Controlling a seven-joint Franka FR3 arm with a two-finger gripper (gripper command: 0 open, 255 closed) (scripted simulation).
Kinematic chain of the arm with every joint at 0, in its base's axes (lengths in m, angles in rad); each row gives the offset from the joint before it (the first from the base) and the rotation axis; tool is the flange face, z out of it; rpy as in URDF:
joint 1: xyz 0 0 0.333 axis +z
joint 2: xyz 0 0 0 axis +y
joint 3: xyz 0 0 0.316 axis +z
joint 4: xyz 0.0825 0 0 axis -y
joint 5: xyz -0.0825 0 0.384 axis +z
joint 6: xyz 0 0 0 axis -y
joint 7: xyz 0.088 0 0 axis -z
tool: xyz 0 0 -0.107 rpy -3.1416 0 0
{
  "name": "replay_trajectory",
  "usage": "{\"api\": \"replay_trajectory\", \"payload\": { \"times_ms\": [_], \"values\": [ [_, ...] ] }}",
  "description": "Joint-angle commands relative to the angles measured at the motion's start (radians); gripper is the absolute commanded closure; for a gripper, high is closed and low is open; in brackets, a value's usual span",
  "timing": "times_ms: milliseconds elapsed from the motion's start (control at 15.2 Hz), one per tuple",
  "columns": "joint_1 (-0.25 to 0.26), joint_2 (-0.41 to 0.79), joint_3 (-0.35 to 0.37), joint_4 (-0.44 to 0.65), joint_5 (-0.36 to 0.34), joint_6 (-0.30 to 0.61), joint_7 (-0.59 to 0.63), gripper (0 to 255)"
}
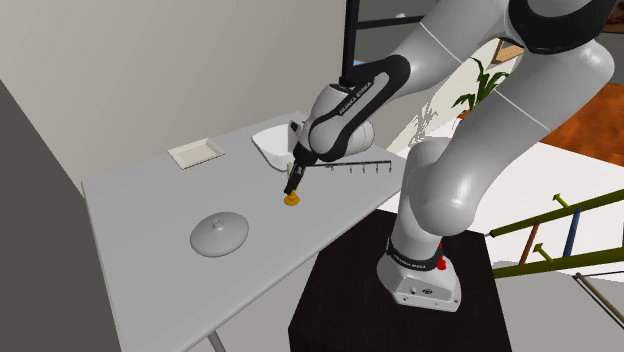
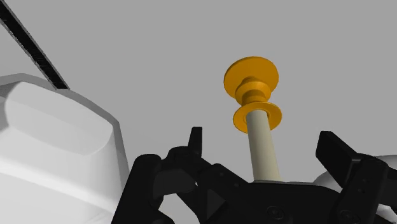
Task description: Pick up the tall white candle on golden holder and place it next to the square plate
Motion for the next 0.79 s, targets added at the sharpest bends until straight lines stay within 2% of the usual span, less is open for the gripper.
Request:
{"api": "replay_trajectory", "payload": {
  "times_ms": [0, 264, 330, 726],
  "values": [
    [0.003, 0.003, -0.002, -0.001, 0.001, 0.005, -0.001, 0],
    [0.003, 0.003, -0.002, -0.001, 0.001, 0.005, -0.001, 0],
    [0.003, 0.003, -0.003, -0.001, 0.002, 0.005, -0.001, 255],
    [0.004, 0.004, -0.003, -0.002, 0.002, 0.006, -0.002, 255]
  ]
}}
